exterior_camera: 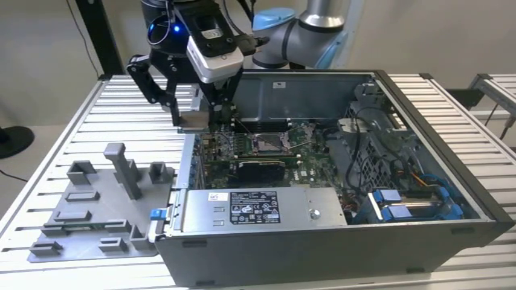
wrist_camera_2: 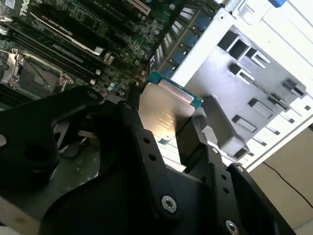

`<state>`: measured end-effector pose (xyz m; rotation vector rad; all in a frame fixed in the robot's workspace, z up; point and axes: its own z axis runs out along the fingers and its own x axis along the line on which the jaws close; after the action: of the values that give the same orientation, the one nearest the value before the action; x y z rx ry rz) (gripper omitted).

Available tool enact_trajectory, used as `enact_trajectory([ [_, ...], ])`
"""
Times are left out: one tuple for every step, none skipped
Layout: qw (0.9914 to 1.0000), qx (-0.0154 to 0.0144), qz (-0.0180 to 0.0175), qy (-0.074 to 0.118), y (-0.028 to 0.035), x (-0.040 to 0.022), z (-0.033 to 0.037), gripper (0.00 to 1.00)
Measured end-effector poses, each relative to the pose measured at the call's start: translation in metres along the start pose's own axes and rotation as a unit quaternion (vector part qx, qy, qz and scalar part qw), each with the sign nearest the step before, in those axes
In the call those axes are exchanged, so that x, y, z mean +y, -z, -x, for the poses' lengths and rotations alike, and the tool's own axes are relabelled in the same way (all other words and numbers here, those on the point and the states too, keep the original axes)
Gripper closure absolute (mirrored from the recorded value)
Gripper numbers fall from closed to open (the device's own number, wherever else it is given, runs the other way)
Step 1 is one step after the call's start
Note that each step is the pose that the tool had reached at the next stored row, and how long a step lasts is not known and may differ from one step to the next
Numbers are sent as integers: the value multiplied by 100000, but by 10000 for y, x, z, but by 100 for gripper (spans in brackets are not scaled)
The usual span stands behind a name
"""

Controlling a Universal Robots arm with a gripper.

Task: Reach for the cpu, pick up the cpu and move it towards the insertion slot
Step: 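Pick up the cpu and move it towards the insertion slot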

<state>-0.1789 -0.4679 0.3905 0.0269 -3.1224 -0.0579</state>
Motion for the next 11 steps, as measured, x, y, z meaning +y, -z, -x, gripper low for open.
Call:
enact_trajectory([
  [100000, 3, -1, 3, 1, -1, 20, 100],
  [100000, 4, -4, 4, 1, -1, 40, 100],
  [100000, 5, -1, 3, 2, -1, 60, 100],
  [100000, 4, -2, 3, 2, -1, 80, 100],
  [100000, 4, 0, 1, 2, -2, 100, 100],
  [100000, 8, -3, 0, 3, -2, 119, 100],
  [100000, 6, 2, -1, 3, -2, 139, 100],
  [100000, 9, -2, 0, 3, -3, 159, 100],
  [100000, 6, -1, -2, 4, -3, 178, 100],
  [100000, 10, -4, 1, 4, -3, 198, 100],
  [100000, 9, -2, 3, 4, -4, 218, 100],
])
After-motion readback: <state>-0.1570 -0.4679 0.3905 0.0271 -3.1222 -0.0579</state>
